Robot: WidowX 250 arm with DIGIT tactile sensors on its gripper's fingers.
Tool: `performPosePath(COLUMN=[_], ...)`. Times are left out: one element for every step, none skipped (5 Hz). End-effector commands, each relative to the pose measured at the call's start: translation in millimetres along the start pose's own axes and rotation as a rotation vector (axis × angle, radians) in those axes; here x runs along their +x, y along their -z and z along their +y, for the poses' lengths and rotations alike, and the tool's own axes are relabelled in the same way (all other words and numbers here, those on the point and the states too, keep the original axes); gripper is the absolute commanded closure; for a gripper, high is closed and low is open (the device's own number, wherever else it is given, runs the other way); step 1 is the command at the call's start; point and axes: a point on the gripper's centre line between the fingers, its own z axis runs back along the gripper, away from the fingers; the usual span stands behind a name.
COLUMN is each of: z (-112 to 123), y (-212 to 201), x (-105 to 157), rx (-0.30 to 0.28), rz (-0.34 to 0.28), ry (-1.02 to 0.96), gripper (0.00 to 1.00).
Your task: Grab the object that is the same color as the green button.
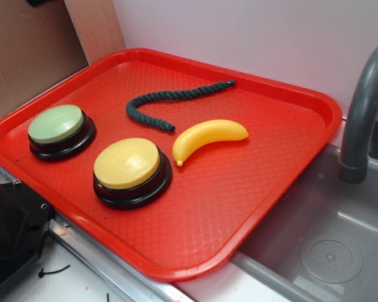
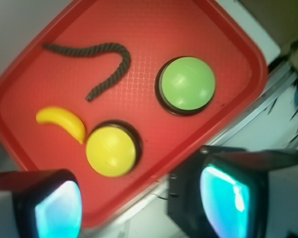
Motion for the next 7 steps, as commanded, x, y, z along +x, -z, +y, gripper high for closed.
performPosePath(z=[-17.6,-28.6,-36.9,-44.2,-49.5,-52.0,-52.2], y=[27.6,58.6,83.9,110.1,137.3,156.2,173.3], x=[19.2,35.4,48.4,59.5,65.9,69.3,71.0], rx=[-0.018,0.031,0.067,0.099,0.125,0.157,0.167], rz=[-0.096,-0.084,-0.108,-0.125,-0.158,-0.177,-0.206], ry=[-0.331,-0.48,-0.542,-0.588,-0.601,-0.603,-0.605], gripper=[0.0,0.0,0.0,0.0,0.0,0.0,0.0])
